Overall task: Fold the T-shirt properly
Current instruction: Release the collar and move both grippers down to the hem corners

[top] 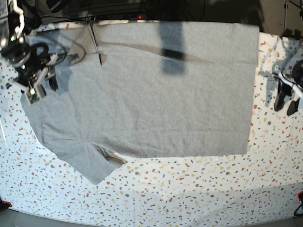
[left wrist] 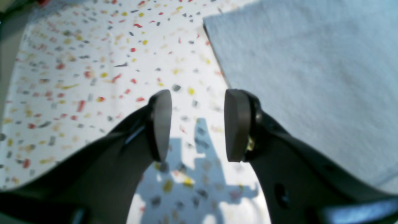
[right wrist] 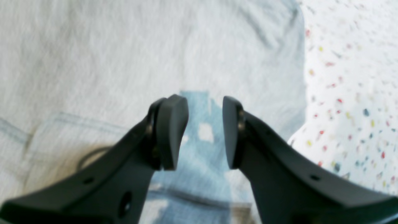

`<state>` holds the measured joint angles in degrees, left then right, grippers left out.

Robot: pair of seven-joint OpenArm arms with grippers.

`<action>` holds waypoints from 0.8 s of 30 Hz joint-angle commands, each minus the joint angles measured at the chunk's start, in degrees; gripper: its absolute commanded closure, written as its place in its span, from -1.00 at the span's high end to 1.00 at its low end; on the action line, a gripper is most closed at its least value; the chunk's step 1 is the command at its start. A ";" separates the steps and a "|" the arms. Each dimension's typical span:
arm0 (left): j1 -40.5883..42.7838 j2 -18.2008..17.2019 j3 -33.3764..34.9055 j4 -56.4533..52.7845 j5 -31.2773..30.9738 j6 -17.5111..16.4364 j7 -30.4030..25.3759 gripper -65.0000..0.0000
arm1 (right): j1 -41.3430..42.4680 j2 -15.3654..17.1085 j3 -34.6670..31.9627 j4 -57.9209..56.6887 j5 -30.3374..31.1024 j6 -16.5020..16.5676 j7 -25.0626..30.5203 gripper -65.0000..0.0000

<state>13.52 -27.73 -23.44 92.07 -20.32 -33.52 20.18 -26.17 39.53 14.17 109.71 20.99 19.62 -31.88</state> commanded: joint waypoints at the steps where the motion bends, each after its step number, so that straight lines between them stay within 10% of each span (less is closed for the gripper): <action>1: -2.62 -1.01 0.22 -0.98 -0.81 0.00 -0.87 -0.19 | 2.86 1.03 0.48 -1.60 0.81 0.02 0.42 -0.28; 9: -24.15 -0.33 13.90 -25.42 -0.76 0.04 -0.66 -0.19 | 26.51 -3.23 0.31 -18.97 9.53 9.27 -7.74 -0.28; 24: -53.00 4.24 16.52 -72.06 0.96 -3.61 -5.42 -0.19 | 50.77 -4.00 -21.75 -41.81 9.07 10.32 -10.36 -0.28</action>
<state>-37.85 -22.61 -6.74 19.09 -18.76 -36.86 16.08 22.92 34.30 -8.10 67.13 29.95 29.87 -43.24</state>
